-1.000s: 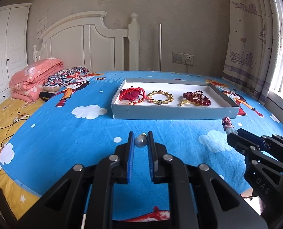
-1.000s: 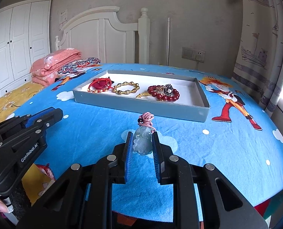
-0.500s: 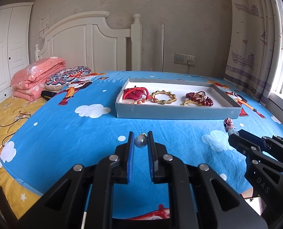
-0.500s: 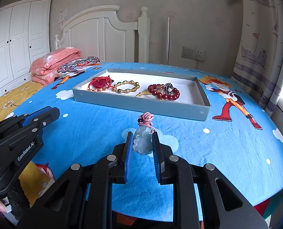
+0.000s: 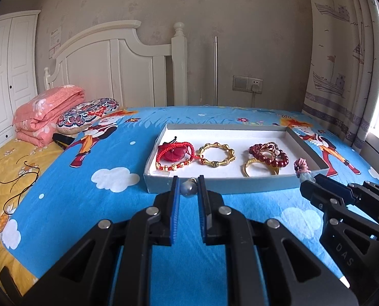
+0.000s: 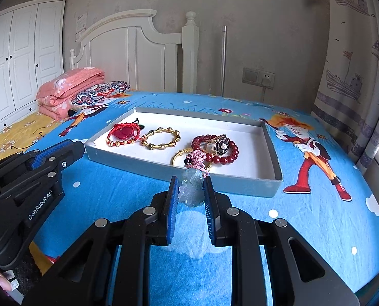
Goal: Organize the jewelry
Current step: 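Carry the pearl and jade pendant into the tray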
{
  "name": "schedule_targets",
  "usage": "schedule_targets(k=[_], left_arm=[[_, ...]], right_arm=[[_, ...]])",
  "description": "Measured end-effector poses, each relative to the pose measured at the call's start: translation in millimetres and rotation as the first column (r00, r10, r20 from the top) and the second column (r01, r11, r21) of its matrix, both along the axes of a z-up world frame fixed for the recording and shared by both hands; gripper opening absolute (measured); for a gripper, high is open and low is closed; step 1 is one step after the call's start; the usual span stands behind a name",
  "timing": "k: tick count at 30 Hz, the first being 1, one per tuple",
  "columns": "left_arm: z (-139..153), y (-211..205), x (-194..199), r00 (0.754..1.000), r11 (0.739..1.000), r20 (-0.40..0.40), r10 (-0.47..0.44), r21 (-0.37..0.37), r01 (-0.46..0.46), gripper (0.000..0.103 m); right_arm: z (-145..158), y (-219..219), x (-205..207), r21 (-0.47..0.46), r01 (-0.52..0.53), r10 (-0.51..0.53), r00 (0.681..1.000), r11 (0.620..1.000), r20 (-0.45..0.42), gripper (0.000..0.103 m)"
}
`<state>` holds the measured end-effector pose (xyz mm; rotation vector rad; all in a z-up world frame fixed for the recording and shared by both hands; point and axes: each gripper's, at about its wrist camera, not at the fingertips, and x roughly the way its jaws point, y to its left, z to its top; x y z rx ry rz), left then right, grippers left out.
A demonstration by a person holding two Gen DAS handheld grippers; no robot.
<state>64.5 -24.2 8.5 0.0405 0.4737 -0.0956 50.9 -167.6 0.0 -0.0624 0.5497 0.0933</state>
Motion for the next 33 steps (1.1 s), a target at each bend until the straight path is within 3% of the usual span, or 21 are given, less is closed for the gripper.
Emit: schedule_targets(k=[7, 19, 33], left_arm=[[20, -6, 30, 1.0, 1.0, 0.009, 0.007, 0.0, -0.007, 0.013], [28, -25, 92, 0.999, 1.0, -0.055, 0.002, 0.025, -0.001, 0.013], [12, -32, 152, 0.991, 0.998, -0.129, 0.046, 0.038, -0.041, 0.013]], right_arm=[[11, -10, 28, -0.007, 0.016, -0.016, 1.0, 1.0, -0.001, 0.02], [23, -14, 86, -0.074, 0.03, -0.031, 0.999, 0.997, -0.016, 0.02], [8, -26, 135, -0.061, 0.06, -0.066, 0.993, 0.996, -0.1, 0.02]])
